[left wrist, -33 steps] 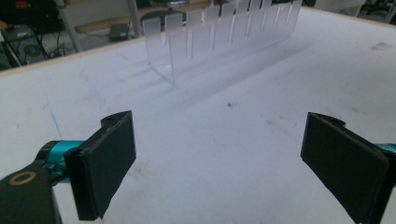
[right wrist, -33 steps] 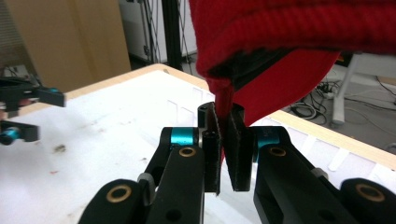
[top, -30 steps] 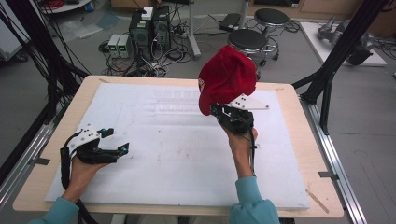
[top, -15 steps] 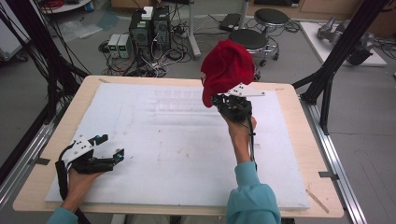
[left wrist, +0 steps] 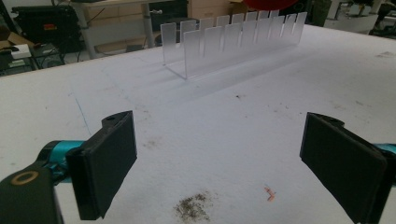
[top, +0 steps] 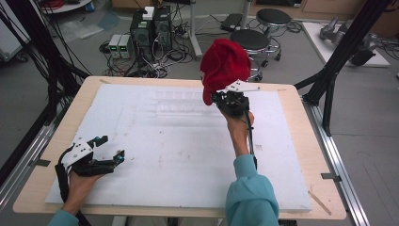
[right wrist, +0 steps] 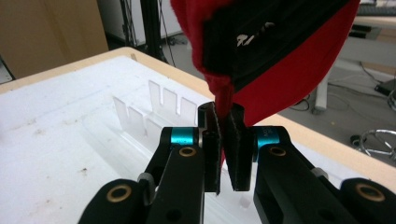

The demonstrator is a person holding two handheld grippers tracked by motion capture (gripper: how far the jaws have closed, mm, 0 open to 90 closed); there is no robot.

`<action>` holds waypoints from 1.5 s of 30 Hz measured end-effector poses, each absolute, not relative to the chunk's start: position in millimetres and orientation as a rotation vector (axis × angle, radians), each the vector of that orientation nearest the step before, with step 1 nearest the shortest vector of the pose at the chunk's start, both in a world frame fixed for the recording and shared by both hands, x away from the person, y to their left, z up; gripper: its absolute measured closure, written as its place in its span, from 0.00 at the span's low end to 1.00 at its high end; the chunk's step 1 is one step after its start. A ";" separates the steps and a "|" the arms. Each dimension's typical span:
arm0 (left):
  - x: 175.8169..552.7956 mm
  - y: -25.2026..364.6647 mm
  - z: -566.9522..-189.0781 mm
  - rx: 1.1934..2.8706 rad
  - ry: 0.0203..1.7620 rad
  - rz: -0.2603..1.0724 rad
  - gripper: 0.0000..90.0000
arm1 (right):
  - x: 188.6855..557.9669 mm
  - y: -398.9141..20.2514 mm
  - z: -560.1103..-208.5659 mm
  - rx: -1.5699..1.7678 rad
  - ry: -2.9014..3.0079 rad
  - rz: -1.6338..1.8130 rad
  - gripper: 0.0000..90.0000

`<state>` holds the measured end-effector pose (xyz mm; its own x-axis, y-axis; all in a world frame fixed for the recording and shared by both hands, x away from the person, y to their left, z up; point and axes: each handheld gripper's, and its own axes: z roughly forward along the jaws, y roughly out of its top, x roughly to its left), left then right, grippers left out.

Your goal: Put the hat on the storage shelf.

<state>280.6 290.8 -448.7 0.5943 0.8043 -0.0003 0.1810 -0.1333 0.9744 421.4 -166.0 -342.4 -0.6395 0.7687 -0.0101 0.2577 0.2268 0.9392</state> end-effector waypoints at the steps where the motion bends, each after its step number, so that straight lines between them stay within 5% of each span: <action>1: 280.6 290.6 -448.7 1.648 0.834 0.661 0.12 | 423.0 -166.2 -344.1 0.943 2.032 1.412 0.96; 37: 278.4 290.9 -448.8 1.644 0.819 0.681 0.13 | 438.1 -155.2 -368.5 0.987 2.135 1.344 0.95; 40: 278.2 290.9 -448.9 1.637 0.819 0.682 0.13 | 438.2 -154.8 -368.4 0.978 2.131 1.336 0.88; 45: 278.2 290.7 -448.9 1.641 0.819 0.686 0.13 | 437.9 -155.3 -369.0 1.029 2.102 1.337 0.53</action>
<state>278.2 290.7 -448.9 0.5899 0.8073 0.0170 0.1585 -0.1364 0.9779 437.9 -155.3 -369.0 -0.6251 0.7802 0.0240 0.3524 0.2547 0.9005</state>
